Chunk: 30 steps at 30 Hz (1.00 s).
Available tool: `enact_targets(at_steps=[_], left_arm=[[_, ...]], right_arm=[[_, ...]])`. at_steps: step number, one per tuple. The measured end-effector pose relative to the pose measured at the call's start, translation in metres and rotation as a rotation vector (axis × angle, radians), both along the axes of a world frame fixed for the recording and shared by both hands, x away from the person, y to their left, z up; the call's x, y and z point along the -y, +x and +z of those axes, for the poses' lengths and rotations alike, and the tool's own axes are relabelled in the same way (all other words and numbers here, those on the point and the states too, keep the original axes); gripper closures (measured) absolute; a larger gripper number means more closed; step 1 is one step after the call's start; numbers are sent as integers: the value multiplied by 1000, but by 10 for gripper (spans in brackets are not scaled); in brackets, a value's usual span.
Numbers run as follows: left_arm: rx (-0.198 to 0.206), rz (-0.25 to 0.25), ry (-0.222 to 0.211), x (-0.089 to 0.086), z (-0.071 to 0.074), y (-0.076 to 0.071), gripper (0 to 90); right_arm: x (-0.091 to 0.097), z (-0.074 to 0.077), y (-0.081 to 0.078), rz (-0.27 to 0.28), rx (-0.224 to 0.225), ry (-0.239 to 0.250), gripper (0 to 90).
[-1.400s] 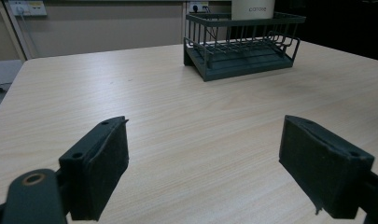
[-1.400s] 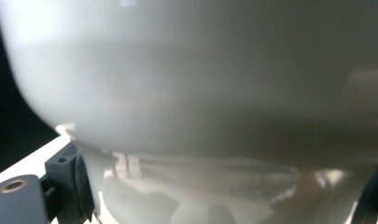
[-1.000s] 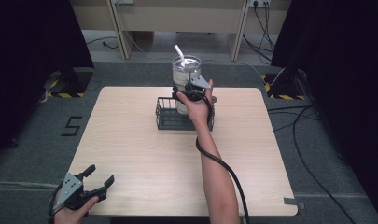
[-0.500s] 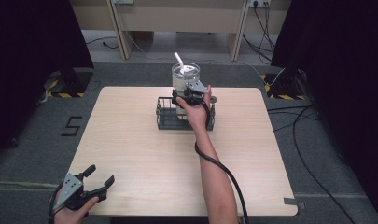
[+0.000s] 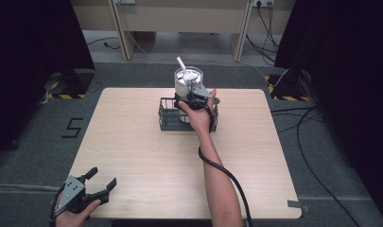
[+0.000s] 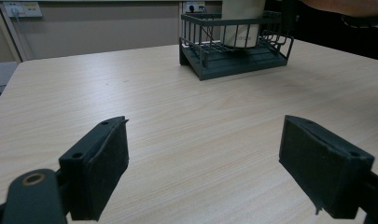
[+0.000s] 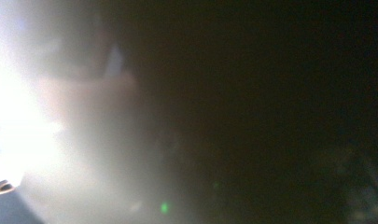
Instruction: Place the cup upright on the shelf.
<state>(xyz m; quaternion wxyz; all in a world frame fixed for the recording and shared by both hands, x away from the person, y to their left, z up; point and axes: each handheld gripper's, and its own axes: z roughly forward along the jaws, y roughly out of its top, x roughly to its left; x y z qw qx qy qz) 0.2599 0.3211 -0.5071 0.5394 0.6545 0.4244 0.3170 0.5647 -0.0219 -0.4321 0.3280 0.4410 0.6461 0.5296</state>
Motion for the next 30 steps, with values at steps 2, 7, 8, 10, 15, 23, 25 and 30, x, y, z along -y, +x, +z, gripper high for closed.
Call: enact_targets(at_steps=[2,7,8,10,15,23,25,30], left_arm=[[0,-2,3,1,0,0,150],[1,-4,5,1,0,0,150],[1,-4,5,1,0,0,150],[1,-3,5,1,0,0,150],[1,0,6,1,0,0,150],[3,1,8,1,0,0,149],[4,1,9,1,0,0,148],[4,2,10,2,0,0,148]], right_arm=[[0,2,-4,4,17,-7,42],[1,0,-7,7,15,-24,23],[2,-2,-9,10,6,-13,20],[2,-3,-10,8,-4,-4,20],[5,-4,-15,16,3,-14,20],[9,-3,-25,19,-7,-39,29],[11,-3,-29,23,-10,-43,30],[17,-3,-35,4,-7,-62,41]])
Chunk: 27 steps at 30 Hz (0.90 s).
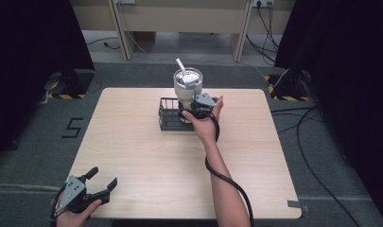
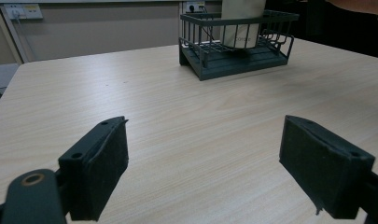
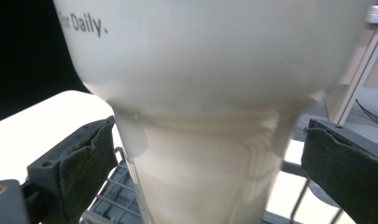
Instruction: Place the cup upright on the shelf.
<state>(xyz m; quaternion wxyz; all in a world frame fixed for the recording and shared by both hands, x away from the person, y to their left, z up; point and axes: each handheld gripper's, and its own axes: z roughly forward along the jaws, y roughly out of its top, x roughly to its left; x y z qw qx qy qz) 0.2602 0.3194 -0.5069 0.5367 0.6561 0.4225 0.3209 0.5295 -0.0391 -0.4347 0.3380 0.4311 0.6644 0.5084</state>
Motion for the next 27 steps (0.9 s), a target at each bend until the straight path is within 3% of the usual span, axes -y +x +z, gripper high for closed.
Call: enact_targets(at_steps=[20,27], left_arm=[[4,2,3,1,0,0,147],[7,4,5,1,0,0,148]], right_arm=[[11,1,-26,36,-16,-9,52],[21,1,-44,40,-13,-6,57]])
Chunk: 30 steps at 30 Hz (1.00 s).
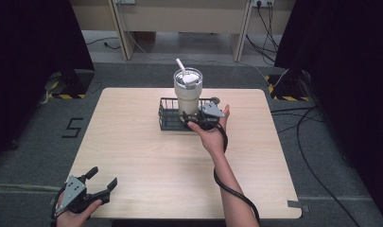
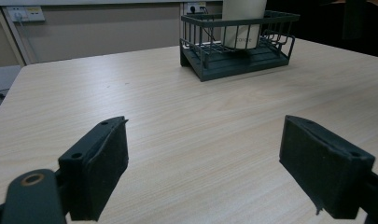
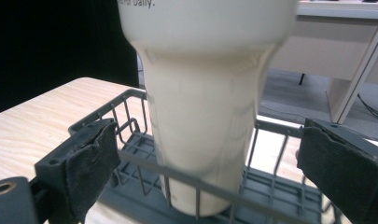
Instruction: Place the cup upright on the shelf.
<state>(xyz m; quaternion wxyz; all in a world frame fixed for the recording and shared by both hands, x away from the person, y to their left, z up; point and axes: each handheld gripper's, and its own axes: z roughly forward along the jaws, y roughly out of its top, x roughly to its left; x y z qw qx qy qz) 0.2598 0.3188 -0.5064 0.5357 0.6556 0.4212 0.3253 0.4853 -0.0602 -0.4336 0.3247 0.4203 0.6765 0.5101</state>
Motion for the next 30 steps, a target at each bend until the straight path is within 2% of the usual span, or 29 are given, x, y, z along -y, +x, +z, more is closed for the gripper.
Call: enact_targets(at_steps=[14,25,30], left_arm=[[3,-5,10,2,0,0,147],[0,-4,12,3,-1,0,147],[1,-2,14,3,0,0,147]], right_arm=[[23,-4,-27,-3,-19,-12,63],[51,-10,-47,-38,-39,-7,71],[58,-12,-54,-39,-40,-18,72]])
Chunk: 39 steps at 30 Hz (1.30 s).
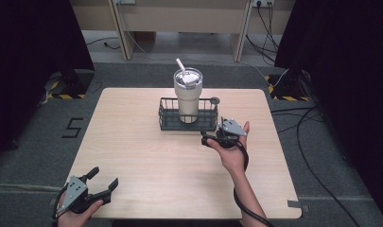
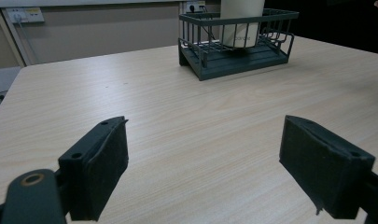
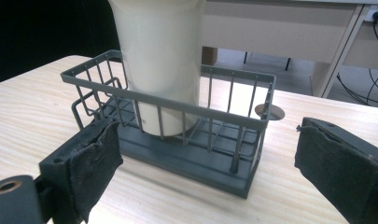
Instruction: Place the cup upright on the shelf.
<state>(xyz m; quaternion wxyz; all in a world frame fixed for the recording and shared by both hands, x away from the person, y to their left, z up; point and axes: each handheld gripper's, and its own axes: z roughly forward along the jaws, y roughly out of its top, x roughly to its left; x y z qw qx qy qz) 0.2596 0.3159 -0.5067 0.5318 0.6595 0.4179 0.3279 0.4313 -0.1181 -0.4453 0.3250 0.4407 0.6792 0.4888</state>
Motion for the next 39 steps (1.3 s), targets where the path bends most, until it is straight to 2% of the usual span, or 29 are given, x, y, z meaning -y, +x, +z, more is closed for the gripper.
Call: enact_targets(at_steps=[16,34,39], left_arm=[[0,2,1,1,-1,0,148],[-3,5,6,1,-1,0,147],[-4,7,6,1,-1,0,147]], right_arm=[[26,-8,-23,-27,-17,-23,84],[55,-13,-51,-67,-22,-17,95],[64,-18,-59,-76,-38,-16,100]])
